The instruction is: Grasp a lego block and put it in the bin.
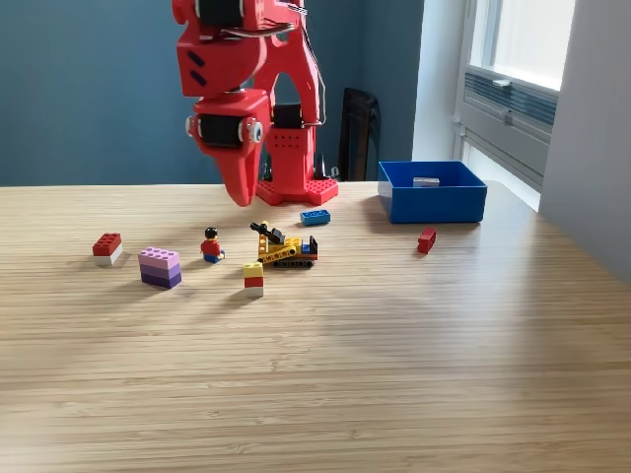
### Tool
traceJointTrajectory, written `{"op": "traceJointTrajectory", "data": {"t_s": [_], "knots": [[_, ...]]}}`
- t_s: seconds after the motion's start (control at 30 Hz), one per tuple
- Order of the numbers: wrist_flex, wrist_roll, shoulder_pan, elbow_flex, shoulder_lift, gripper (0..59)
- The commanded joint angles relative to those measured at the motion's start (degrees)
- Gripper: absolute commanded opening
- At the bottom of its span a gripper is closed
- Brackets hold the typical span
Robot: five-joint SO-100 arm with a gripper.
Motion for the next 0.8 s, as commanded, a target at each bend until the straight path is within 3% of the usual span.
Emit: {"op": "traceJointTrajectory", "data": {"t_s": [0.03,0.3,0.57,0.8], "knots": [[-2.46,3.08,7.56,-0.35,1.93,0.1],[-4.39,9.67,17.31,0.79,1.93,0.1],[-7.47,7.29,24.52,2.64,1.67,0.4],[-11.69,5.36,30.15,2.81,0.88,15.3]]}}
